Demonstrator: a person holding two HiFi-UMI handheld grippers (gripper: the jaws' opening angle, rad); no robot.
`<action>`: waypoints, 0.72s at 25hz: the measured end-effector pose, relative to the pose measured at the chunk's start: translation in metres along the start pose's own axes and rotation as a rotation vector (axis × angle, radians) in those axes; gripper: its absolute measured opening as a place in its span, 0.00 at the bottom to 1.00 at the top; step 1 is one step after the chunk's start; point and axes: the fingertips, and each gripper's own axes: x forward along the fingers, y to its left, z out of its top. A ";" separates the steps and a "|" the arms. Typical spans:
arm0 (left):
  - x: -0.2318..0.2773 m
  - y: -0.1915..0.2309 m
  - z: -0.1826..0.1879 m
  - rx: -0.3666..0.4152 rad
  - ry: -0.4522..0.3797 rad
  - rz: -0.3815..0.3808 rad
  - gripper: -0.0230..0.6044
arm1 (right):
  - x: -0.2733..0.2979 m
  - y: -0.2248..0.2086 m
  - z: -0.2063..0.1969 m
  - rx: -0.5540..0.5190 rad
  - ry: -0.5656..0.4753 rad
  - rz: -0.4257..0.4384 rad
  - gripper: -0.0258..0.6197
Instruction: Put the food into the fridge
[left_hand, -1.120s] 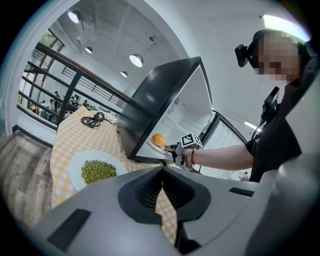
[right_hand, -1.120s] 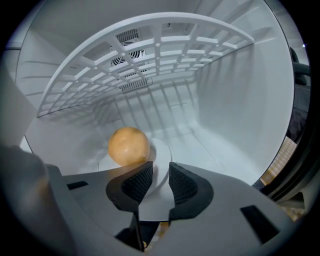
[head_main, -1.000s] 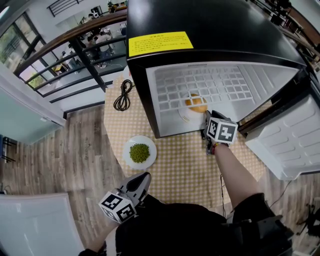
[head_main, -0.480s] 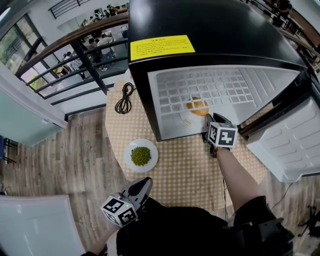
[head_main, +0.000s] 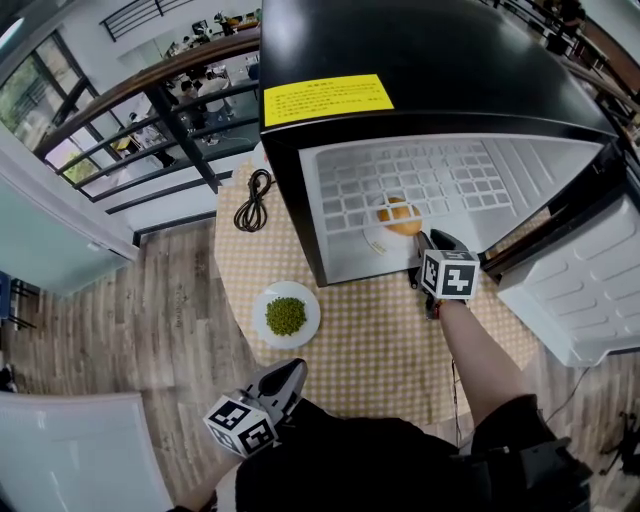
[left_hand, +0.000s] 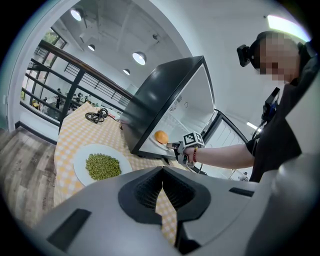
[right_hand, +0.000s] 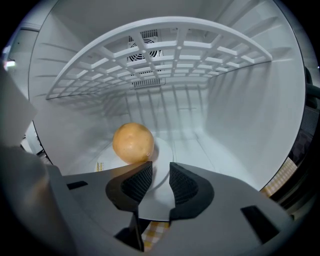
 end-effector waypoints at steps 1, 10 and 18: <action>0.000 0.000 -0.001 0.001 0.003 0.000 0.05 | 0.000 -0.001 0.000 -0.006 0.000 -0.001 0.22; 0.001 0.000 -0.006 0.000 0.020 -0.003 0.05 | -0.001 -0.001 0.001 -0.019 -0.022 0.004 0.22; -0.002 0.004 -0.009 0.012 0.027 0.000 0.05 | -0.007 -0.006 0.011 -0.011 -0.076 0.003 0.22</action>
